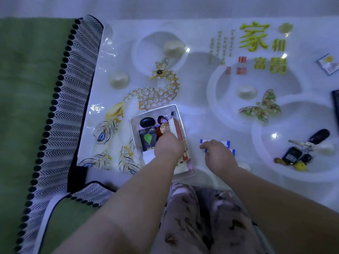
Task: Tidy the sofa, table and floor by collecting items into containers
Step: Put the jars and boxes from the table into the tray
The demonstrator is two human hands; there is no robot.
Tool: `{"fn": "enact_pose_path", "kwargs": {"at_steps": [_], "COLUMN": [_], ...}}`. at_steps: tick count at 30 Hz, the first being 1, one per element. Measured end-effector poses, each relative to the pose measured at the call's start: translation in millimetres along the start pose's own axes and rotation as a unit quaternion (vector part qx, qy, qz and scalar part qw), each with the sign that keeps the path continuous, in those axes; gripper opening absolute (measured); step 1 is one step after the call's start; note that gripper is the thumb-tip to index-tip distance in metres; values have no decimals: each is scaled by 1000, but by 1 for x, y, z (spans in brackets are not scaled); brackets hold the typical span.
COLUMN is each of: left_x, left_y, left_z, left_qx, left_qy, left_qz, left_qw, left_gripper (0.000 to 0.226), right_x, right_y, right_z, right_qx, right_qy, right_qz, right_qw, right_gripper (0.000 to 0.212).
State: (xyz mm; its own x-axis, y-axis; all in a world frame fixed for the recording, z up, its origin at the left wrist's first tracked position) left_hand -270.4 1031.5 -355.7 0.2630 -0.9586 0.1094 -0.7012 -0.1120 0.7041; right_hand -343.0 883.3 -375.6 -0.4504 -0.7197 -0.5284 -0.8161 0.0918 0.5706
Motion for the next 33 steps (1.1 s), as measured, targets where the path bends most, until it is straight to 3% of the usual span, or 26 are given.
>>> {"fn": "enact_pose_path", "kwargs": {"at_steps": [10,13,17,21,24,28,33], "left_x": [3,4,7,25,50,90,114], "left_y": [2,0,4,8,7,11,12], "left_z": [33,37,21,-3,-7,16,70], "left_qx": [-123,-140,-180,-141,-87,-48,-52], "left_qy": [1,12,-1,-9,36,-68,-284], "left_qz": [-19,-25,-20,52,110,210,271], "left_qw": [992,990,983,989,989,974,918], "left_gripper": [37,26,45,46,34,14,28], "right_x": [6,17,30,39,49,70,105], "right_y": [-9,-12,-7,-3,-3,-4,0], "right_z": [-4,-5,-7,-17,-26,-37,-37], "right_qx": [-22,-27,-24,-19,-13,1,21], "right_qy": [9,12,-3,1,-1,-14,-35], "right_qz": [12,30,59,82,99,104,95], "right_qw": [1000,999,998,996,995,995,995], "right_gripper": [47,44,40,40,40,42,35]}}
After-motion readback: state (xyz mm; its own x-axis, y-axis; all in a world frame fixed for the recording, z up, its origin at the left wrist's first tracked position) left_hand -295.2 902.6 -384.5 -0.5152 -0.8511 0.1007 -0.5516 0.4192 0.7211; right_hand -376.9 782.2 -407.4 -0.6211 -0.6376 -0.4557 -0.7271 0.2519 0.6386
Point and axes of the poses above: each hand's wrist, its own y-axis away from the middle knuckle, its own z-axis out of the palm, x = y × z, the point moved 5 cm from there along -y, towards the middle knuckle, and after that the axes turned 8 degrees about -y, right-handed, at the moved point
